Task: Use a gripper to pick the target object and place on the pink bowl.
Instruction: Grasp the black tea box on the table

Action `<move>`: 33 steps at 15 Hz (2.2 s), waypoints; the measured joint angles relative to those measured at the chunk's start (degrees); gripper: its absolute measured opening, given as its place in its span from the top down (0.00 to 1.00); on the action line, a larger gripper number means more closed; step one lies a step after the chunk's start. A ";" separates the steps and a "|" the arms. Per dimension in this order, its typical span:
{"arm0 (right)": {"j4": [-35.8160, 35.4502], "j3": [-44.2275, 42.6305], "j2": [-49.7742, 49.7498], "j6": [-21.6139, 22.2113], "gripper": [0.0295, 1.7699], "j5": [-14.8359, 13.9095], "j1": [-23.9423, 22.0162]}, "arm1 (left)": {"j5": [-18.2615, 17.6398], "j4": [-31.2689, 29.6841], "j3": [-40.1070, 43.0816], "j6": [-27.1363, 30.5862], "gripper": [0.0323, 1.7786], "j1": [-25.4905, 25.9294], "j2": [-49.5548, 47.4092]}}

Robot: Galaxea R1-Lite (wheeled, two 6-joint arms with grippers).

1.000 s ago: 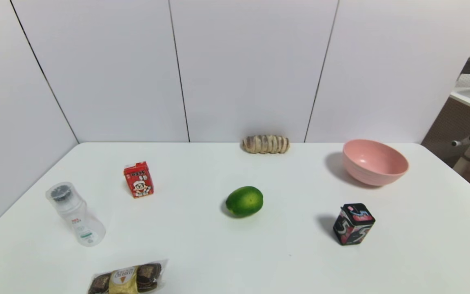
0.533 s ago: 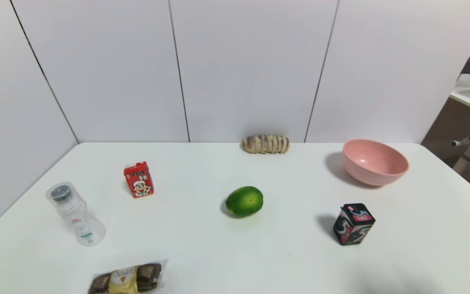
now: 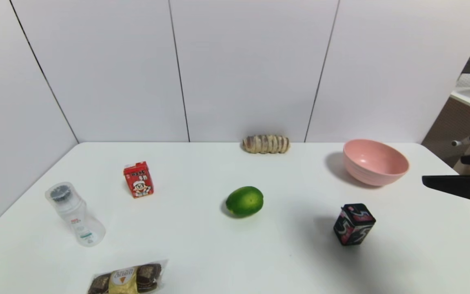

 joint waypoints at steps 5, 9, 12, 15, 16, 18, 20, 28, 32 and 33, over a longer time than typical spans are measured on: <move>16.70 -18.31 15.49 5.67 0.03 -0.41 2.69 | 0.02 0.00 0.00 0.00 0.00 0.00 0.00; 18.55 -21.39 25.56 13.00 0.03 -3.47 4.60 | 0.02 0.00 0.00 0.00 0.00 0.00 0.00; 18.62 -20.92 30.94 17.88 0.03 -7.70 5.62 | 0.02 0.00 0.00 0.00 0.00 0.00 0.00; 18.55 -18.31 34.73 20.09 0.03 -9.95 6.01 | 0.02 0.00 0.00 0.00 0.00 0.00 0.00; 18.55 -17.44 35.56 20.99 0.03 -10.06 6.03 | 0.02 0.00 0.00 0.00 0.00 0.00 0.00; 18.58 -15.88 36.85 22.54 0.03 -10.14 6.34 | 0.02 0.00 0.00 0.02 0.00 0.00 0.00; 18.58 -14.86 37.52 23.11 0.03 -10.11 6.72 | 0.02 0.00 0.00 0.00 0.00 0.00 0.00; 18.42 -12.43 38.40 23.06 0.09 -10.02 7.19 | 0.02 0.00 0.00 0.00 0.00 0.00 0.00; 18.38 -12.08 38.57 22.82 0.44 -10.02 7.22 | 0.00 0.00 0.00 0.00 0.00 0.00 0.00; 18.29 -12.08 38.60 22.78 0.50 -10.02 7.19 | 0.02 0.00 0.00 0.00 0.00 0.02 0.00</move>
